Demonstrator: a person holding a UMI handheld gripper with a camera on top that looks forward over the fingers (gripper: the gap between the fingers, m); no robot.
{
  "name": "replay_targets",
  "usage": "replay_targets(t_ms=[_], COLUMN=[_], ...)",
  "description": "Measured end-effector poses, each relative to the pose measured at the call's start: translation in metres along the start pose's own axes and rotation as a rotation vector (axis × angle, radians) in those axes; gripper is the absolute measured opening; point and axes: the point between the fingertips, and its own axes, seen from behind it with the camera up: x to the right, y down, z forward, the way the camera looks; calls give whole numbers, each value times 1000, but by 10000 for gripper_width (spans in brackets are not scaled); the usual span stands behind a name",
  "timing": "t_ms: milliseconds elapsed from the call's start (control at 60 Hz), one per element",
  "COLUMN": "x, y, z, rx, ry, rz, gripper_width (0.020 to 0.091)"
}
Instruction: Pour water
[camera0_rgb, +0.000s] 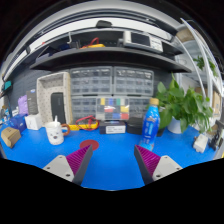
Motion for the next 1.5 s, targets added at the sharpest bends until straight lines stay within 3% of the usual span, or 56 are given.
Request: replay_targets(t_ms=[33,150,483,633,767,850,883,967,983,1000,1033,1050,1317,1500], x=[41,89,172,175,175,175,175,176,176,175,175,174,158,102], y=[33,41,4,-8,-12,-11,-12,-12,-12,-12,-13,-12,-15,-39], z=[-5,2,88,123,140,144,145,144,144,144,144,144,144,142], rx=[3,51,149,158,168,179,190,198,201,203,209,209,191,192], ry=[8,50,146,122,116,132,135,142,141,140,140,140,139,106], rz=[17,54,-10,5,6,-9,-12,-9,-10,-14,-16,-15,-111,-385], gripper_width=[861,863,856,853,770,514,515,437,454,387,412,350,347,348])
